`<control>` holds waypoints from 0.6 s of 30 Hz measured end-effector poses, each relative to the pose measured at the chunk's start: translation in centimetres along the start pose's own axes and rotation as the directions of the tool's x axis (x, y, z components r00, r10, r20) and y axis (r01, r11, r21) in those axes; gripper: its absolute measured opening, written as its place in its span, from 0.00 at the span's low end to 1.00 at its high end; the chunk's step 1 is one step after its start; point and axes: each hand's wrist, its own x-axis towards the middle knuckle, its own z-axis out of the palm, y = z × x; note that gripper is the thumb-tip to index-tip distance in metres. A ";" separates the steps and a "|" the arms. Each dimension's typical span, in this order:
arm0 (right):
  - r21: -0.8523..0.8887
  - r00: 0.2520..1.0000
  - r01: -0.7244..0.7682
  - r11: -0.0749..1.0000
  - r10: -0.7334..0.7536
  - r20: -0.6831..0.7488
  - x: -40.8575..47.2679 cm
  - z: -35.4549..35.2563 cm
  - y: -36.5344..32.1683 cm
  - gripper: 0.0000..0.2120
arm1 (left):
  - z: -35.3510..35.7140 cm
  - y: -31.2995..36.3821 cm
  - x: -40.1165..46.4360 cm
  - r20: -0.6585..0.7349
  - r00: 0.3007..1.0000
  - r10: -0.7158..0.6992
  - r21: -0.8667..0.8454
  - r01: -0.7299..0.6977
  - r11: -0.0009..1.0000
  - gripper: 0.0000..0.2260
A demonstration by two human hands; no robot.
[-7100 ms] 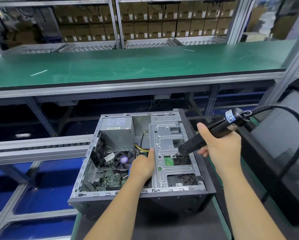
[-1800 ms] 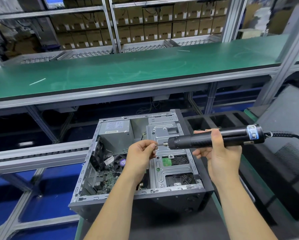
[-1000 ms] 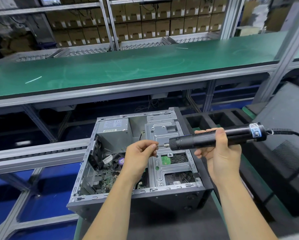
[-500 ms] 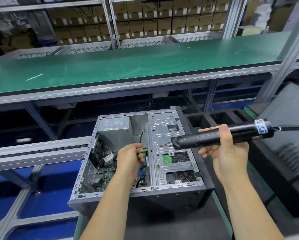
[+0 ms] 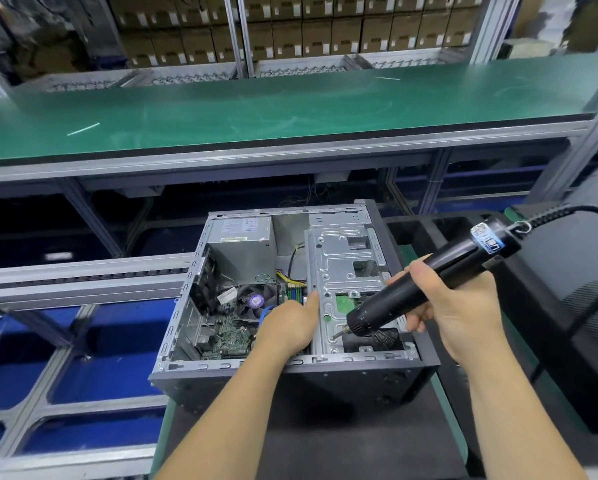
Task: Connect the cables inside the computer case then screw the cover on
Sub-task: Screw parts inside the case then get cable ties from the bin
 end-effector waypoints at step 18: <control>-0.309 0.983 0.078 0.948 -0.022 0.180 -1.8 2.2 -2.4 0.19 | 0.1 0.3 -0.3 -0.011 0.999 0.046 0.055 -0.045 0.997 0.29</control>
